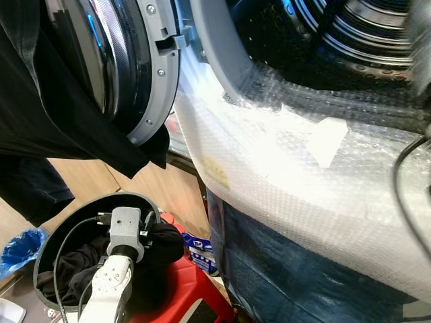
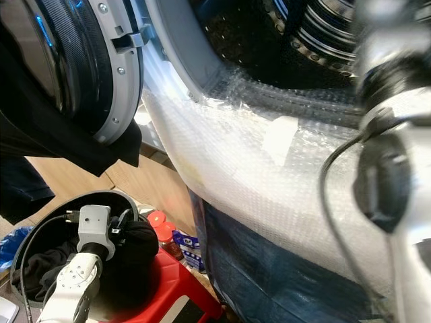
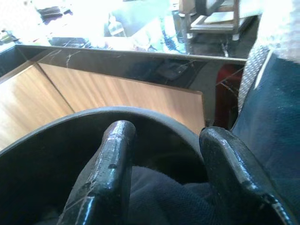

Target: Clothes washing

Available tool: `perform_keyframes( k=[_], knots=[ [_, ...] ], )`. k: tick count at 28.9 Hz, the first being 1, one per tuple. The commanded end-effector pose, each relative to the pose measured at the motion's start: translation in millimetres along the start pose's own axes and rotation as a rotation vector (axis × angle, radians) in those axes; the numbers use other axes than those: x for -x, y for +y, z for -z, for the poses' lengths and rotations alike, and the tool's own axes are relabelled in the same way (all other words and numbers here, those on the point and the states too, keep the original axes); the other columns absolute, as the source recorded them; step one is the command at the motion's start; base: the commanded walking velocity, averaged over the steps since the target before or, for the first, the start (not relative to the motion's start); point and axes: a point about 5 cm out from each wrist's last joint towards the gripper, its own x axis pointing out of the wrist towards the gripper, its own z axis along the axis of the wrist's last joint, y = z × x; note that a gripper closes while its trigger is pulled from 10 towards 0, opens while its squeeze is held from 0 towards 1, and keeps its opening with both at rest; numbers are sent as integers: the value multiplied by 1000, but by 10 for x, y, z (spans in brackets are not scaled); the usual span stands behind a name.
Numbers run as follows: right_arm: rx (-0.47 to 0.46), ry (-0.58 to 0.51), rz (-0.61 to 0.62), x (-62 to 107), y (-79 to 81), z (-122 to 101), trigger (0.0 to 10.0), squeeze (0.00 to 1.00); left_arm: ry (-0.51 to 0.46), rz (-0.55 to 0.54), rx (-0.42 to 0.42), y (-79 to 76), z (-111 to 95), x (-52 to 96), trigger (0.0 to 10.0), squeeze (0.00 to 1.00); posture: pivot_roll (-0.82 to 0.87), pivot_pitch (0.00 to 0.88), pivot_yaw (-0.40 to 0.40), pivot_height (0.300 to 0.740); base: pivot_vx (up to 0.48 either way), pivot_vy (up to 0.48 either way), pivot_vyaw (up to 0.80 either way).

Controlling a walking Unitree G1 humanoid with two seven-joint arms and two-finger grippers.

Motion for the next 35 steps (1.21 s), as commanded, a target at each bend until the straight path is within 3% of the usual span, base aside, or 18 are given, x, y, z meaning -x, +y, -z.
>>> perform_keyframes(
  k=[1, 6, 11, 12, 13, 14, 15, 17, 18, 20, 22, 24, 25, 26, 27, 28, 31, 35],
  knots=[
    [-1, 55, -48, 58, 119, 136, 10000, 0, 7, -7, 6, 34, 9, 13, 10000, 0, -13, 74, 153, 740, 0, 0, 0],
    [102, 249, -184, 273, 320, 617, 10000, 0, 15, 0, 4, 19, 25, 19, 10000, 0, -10, 66, 154, 740, 0, 0, 0],
    [167, 234, -272, 314, 429, 631, 10000, 0, 12, 6, 1, 14, 17, 14, 10000, 0, -12, 61, 159, 740, 0, 0, 0],
    [242, 171, -307, 308, 468, 572, 10000, 0, 9, 10, -1, 10, 12, 11, 10000, 0, -13, 57, 159, 740, 0, 0, 0],
    [242, 171, -307, 308, 468, 572, 10000, 0, 9, 10, -1, 10, 12, 11, 10000, 0, -13, 57, 159, 740, 0, 0, 0],
    [323, 69, -343, 292, 503, 466, 10000, 0, 6, 15, -7, 4, 8, 8, 10000, 0, -16, 54, 159, 740, 0, 0, 0],
    [323, 69, -343, 292, 503, 466, 10000, 0, 6, 15, -7, 4, 8, 8, 10000, 0, -16, 54, 159, 740, 0, 0, 0],
    [579, -146, -417, 315, 582, 327, 10000, 0, 1, 27, -19, -9, 4, 6, 10000, 0, -15, 55, 159, 740, 0, 0, 0],
    [765, -263, -434, 340, 621, 290, 10000, 0, 1, 30, -21, -16, 4, 6, 10000, 0, -20, 58, 161, 740, 0, 0, 0],
    [1006, -400, -452, 378, 662, 288, 10000, 0, 1, 34, -20, -29, 3, 4, 10000, 0, -25, 63, 162, 740, 0, 0, 0],
    [1076, -437, -458, 387, 669, 294, 10000, 0, 1, 35, -19, -36, 1, 2, 10000, 0, -26, 65, 160, 740, 0, 0, 0],
    [1334, -495, -480, 400, 652, 390, 10000, 0, 1, 42, -18, -50, -4, -3, 10000, 0, -27, 70, 161, 740, 0, 0, 0],
    [1334, -495, -480, 400, 652, 390, 10000, 0, 1, 42, -18, -50, -4, -3, 10000, 0, -27, 70, 161, 740, 0, 0, 0],
    [1491, -547, -493, 410, 620, 454, 10000, 0, 0, 47, -17, -61, -10, -7, 10000, 0, -19, 71, 156, 740, 0, 0, 0],
    [1491, -547, -493, 410, 620, 454, 10000, 0, 0, 47, -17, -61, -10, -7, 10000, 0, -19, 71, 156, 740, 0, 0, 0],
    [1574, -585, -507, 426, 623, 490, 10000, 0, 0, 47, -16, -62, -12, -7, 10000, 0, -18, 75, 158, 740, 0, 0, 0],
    [1641, -622, -533, 447, 624, 532, 10000, 0, -1, 48, -16, -62, -13, -7, 10000, 0, -18, 75, 158, 740, 0, 0, 0],
    [1825, -750, -579, 496, 627, 618, 10000, 0, 1, 52, -17, -54, -11, 0, 10000, 0, -9, 75, 157, 740, 0, 0, 0]
  ],
)
